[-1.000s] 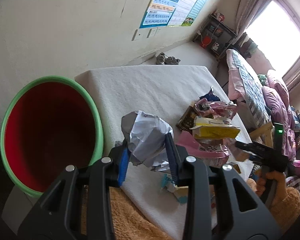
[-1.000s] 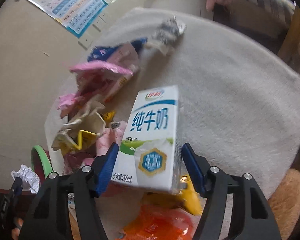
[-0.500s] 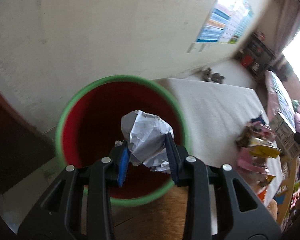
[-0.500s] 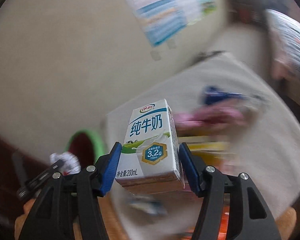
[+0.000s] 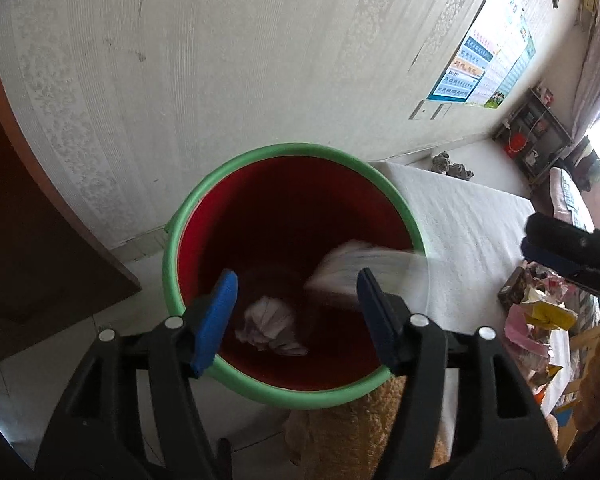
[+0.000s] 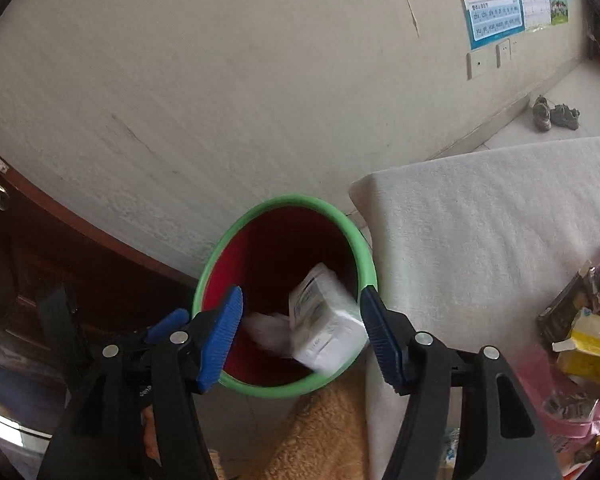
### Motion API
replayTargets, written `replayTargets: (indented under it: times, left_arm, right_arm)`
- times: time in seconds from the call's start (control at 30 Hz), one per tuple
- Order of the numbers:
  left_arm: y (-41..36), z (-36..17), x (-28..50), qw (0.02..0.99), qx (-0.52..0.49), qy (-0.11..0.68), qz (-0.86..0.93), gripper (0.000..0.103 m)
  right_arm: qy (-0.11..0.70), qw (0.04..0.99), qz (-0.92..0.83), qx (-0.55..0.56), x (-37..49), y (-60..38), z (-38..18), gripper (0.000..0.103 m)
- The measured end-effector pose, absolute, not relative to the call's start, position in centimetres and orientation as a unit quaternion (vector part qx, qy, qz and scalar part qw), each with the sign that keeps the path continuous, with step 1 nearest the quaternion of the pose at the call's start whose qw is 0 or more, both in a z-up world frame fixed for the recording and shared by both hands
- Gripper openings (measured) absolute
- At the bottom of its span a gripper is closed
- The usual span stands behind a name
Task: Collect trash
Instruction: 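Open the left gripper over the bucket while the right gripper drops the milk carton in, then grasp the blue-and-white snack wrapper on the towel with the left gripper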
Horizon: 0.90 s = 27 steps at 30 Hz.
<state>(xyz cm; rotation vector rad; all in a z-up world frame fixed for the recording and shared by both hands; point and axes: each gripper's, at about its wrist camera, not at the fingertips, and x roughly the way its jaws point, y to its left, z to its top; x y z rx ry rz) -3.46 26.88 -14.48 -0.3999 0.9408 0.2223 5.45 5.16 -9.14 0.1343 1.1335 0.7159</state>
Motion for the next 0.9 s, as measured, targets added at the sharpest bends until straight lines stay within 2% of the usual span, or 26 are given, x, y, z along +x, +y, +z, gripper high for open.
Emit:
replayTargets:
  times: [0.5,0.6,0.67,0.9]
  left_arm:
    - [20.8,-11.8,-0.7,0.887,-0.157,0.434,0.032,0.059]
    - [18.5,-11.4,0.0,0.889,-0.147,0.434,0.007,0.059]
    - [16.6,-11.3,0.4,0.889,-0.139,0.437,-0.014,0.059]
    - [9.2,-13.1,0.3,0.861,-0.116,0.479,-0.126,0.072]
  right_arm:
    - [0.455,0.857,0.24,0.045,2.8,-5.1,-4.7,0.061]
    - [0.439,0.876,0.198,0.031,2.1,-8.9,-4.2,0.068]
    - [0.437,0.883,0.169,0.024,1.4,-11.0,-4.3,0.068]
    - [0.476,0.875,0.07,0.047,-1.1,-19.4,-8.0,0.068]
